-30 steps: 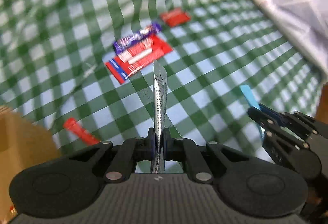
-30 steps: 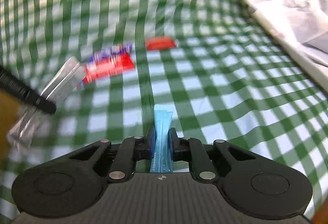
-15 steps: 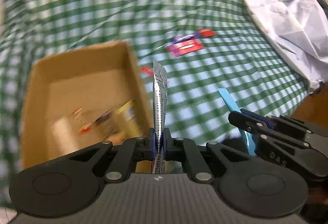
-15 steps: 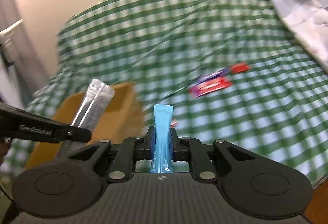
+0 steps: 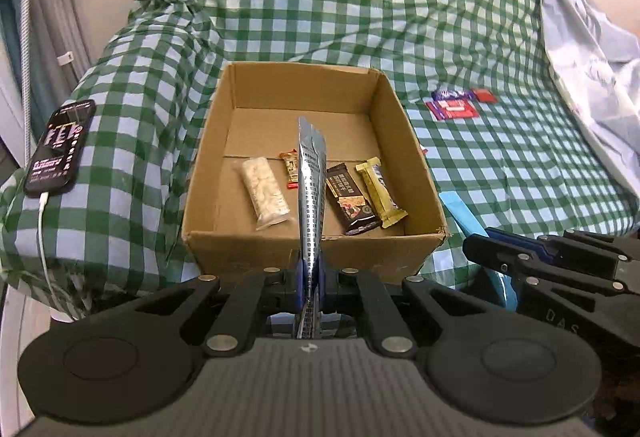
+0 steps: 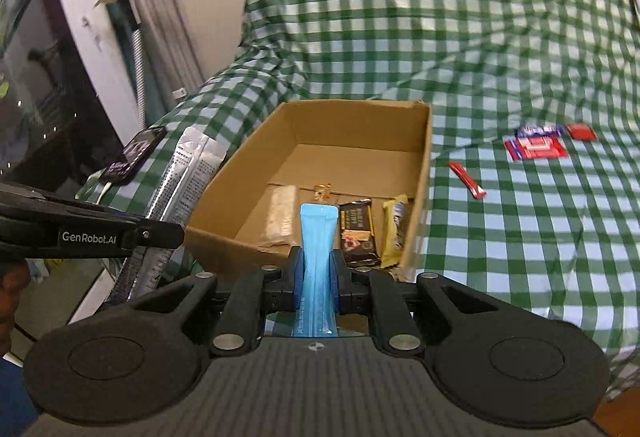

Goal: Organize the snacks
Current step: 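Carry the silver wrapper with left tool while right tool carries blue stick into box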

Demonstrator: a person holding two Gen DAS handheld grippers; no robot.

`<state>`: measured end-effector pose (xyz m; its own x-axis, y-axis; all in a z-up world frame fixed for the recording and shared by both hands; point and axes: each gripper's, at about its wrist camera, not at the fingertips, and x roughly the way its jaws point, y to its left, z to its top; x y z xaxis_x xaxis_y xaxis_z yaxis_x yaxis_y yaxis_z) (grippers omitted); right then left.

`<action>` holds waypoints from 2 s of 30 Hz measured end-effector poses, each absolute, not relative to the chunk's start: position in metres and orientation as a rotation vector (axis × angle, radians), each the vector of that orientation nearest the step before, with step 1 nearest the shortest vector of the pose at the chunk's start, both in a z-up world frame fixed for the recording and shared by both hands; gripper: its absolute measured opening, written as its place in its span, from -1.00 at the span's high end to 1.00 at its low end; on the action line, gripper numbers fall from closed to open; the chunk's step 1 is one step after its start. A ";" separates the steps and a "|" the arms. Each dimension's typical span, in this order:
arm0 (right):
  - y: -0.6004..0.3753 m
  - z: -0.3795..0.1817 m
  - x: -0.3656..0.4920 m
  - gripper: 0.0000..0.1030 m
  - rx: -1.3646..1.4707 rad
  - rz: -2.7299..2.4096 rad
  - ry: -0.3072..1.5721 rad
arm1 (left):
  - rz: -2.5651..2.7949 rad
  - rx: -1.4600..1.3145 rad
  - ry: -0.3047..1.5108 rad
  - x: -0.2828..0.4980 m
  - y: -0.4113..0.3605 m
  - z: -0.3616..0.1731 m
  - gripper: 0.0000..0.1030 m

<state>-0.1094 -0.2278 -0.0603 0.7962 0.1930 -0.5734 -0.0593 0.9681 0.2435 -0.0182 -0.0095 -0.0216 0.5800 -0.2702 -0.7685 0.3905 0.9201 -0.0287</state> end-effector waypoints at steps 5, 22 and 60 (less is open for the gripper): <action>-0.221 -0.052 -0.117 0.73 0.182 0.117 0.632 | -0.400 0.125 0.852 -0.022 -0.001 -0.020 0.86; -0.217 -0.059 -0.102 0.73 0.136 0.110 0.674 | -0.391 0.098 0.868 -0.004 0.002 -0.025 0.86; -0.230 -0.092 0.069 0.73 0.188 0.097 0.732 | -0.341 0.143 0.981 0.174 -0.057 -0.066 0.86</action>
